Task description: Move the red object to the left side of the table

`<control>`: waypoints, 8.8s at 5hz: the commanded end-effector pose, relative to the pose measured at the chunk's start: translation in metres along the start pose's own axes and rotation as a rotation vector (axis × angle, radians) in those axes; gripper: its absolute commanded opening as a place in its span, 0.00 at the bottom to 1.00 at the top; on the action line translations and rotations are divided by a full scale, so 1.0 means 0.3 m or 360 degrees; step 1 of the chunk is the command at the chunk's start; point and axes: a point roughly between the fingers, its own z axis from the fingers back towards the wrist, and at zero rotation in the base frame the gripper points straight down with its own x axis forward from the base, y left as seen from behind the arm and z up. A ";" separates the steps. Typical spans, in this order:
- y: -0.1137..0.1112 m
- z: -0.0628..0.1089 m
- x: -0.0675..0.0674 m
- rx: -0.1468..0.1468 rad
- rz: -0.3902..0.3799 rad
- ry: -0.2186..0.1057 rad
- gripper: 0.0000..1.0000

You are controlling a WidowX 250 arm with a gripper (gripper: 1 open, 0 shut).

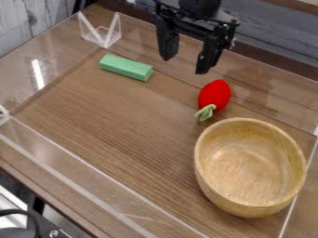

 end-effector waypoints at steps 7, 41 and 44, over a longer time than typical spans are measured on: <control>-0.059 -0.240 0.125 -0.0088 -0.0429 -0.0139 1.00; 0.676 -0.414 -0.143 -0.0010 -0.0068 -0.0042 0.00; 0.680 -0.407 -0.142 -0.0009 -0.0063 0.0014 0.00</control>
